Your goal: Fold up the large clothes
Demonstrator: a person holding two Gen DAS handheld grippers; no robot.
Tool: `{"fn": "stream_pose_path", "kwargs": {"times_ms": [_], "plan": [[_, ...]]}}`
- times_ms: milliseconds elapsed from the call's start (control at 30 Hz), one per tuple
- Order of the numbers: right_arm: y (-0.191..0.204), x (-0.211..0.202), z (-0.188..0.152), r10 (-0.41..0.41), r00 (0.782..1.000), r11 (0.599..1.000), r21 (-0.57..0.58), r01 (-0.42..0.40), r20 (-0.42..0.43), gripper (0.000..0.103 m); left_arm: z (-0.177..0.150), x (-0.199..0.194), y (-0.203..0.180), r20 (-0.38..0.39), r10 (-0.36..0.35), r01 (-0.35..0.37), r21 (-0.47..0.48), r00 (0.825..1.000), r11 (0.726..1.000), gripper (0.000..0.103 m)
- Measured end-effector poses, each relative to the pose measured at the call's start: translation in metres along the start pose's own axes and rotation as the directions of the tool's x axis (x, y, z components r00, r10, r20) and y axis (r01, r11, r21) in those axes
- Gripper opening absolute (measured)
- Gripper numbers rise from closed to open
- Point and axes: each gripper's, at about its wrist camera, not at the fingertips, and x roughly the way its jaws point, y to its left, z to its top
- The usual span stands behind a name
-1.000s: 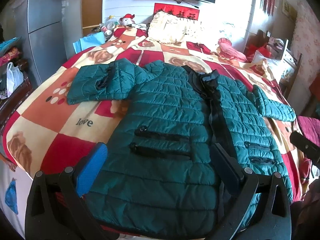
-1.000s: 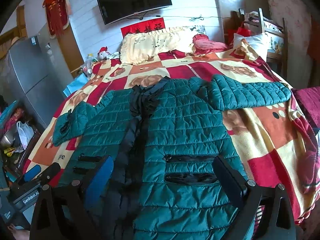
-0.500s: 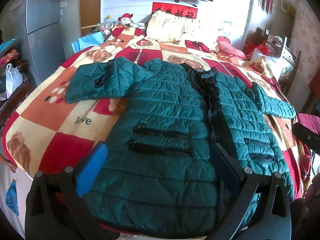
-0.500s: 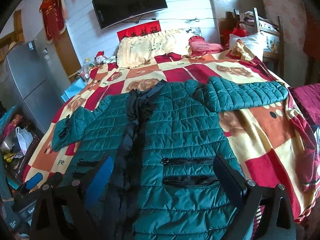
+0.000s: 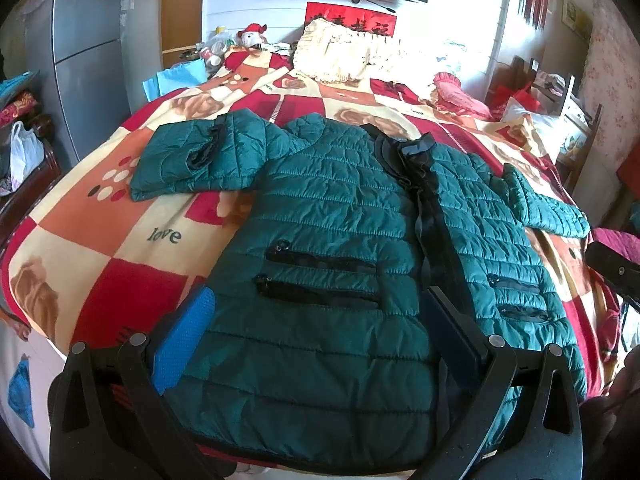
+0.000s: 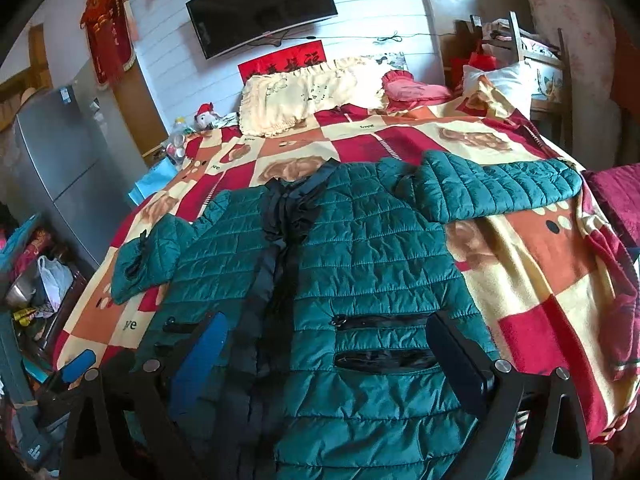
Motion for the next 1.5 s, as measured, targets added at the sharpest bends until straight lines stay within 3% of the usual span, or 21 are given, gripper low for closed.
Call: {"fn": "stream_pose_path", "kwargs": {"times_ms": [1500], "plan": [[0.01, 0.01, -0.006, -0.043, 0.999, 0.998, -0.041, 0.041, -0.034, 0.099, 0.01, -0.008, -0.007, 0.088, 0.02, -0.025, 0.054, 0.996, 0.998, 0.103]]}}
